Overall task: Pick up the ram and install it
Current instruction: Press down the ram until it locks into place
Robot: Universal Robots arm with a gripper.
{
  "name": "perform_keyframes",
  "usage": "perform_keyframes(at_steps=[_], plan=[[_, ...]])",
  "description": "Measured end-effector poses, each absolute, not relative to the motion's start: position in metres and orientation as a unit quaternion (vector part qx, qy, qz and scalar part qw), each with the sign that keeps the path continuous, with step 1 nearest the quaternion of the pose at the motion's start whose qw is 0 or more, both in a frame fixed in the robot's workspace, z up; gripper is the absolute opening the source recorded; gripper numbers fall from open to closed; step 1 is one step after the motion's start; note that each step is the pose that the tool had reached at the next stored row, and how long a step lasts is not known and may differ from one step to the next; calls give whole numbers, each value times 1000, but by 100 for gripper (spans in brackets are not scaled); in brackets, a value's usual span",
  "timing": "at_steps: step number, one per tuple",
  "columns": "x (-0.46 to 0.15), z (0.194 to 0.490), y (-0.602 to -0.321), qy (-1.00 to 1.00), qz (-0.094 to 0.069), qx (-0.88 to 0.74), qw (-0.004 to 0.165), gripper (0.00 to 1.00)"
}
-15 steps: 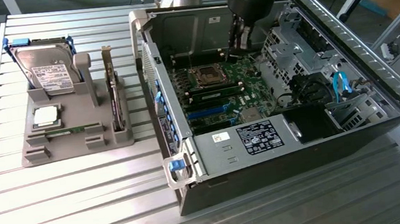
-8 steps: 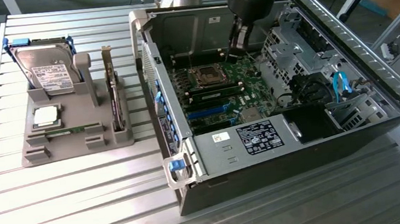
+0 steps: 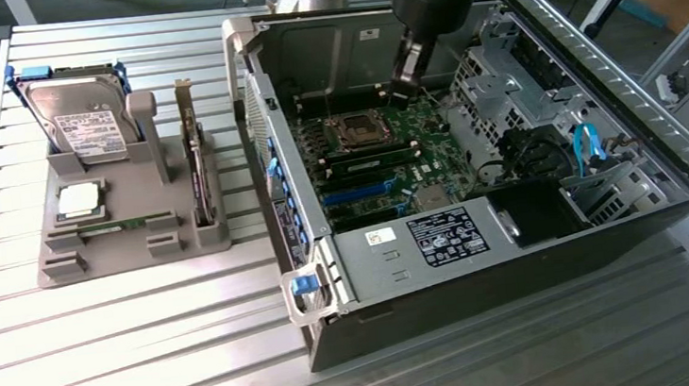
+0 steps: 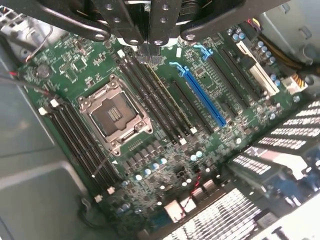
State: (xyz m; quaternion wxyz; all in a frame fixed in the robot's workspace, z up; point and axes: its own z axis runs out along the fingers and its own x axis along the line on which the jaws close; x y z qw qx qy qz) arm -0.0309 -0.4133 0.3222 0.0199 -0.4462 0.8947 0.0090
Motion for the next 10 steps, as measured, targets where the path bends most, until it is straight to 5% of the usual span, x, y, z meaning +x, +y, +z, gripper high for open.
perform_keyframes(at_steps=[10], plan=[[-31, 322, -413, 926, 7, -378, 20, 10]])
